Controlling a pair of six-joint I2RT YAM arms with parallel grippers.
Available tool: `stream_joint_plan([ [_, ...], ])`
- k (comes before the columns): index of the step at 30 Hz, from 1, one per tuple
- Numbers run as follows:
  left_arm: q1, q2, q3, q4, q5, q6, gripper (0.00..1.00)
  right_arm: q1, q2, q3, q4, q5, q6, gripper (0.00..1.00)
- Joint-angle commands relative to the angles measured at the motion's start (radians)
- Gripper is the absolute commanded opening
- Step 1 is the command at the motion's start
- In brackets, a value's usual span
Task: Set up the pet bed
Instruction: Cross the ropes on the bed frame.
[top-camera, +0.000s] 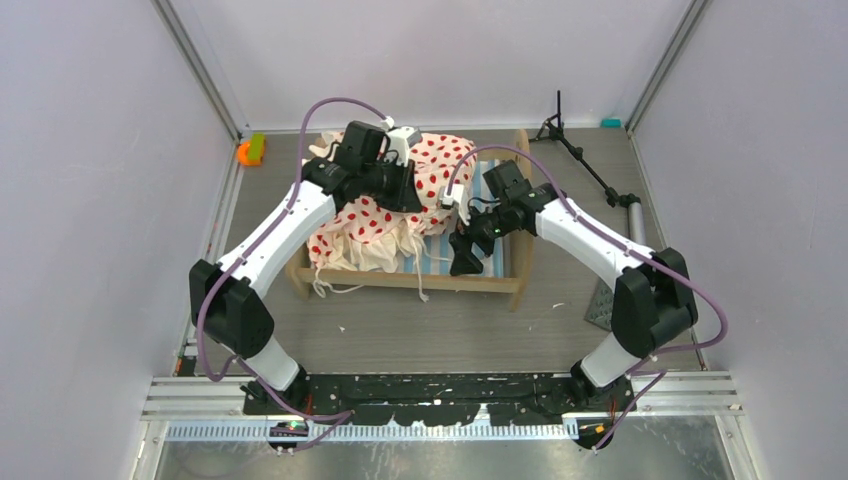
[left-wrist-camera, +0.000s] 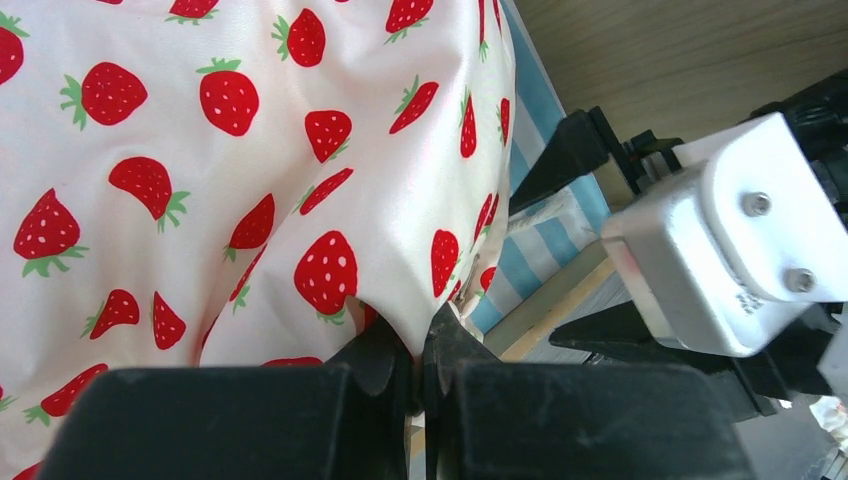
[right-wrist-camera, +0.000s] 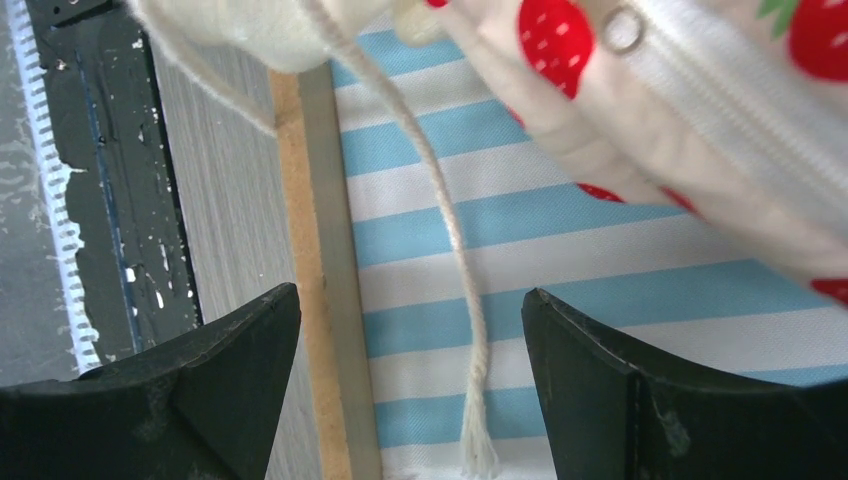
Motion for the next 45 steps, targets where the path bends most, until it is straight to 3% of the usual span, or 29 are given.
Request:
stream_joint_plan([
  [1,0.011,-0.02,0.004,0.025,0.02,0.001,0.0,0.024,0.059,0.082,0.003,0.042,-0.029,0.86],
  [9,0.012,-0.024,0.002,0.025,0.022,0.004,0.0,0.102,0.113,0.126,-0.038,0.125,-0.07,0.86],
  [21,0.013,-0.023,-0.002,0.032,0.029,0.0,0.0,0.102,0.083,0.149,-0.055,0.116,-0.08,0.84],
  [27,0.014,-0.024,-0.001,0.027,0.028,0.002,0.0,0.073,0.077,0.219,-0.121,0.025,-0.008,0.87],
  [33,0.016,-0.026,-0.006,0.029,0.028,0.002,0.0,0.071,0.113,0.253,-0.24,-0.034,-0.065,0.88],
  [40,0.02,-0.027,-0.009,0.03,0.029,0.002,0.0,0.076,0.03,0.112,0.034,0.088,0.069,0.88],
  [42,0.022,-0.027,-0.01,0.032,0.029,0.003,0.0,0.077,-0.016,0.063,0.143,0.166,0.143,0.79],
  [45,0.022,-0.027,-0.009,0.031,0.033,0.002,0.0,0.077,-0.044,0.061,0.165,0.27,0.169,0.34],
])
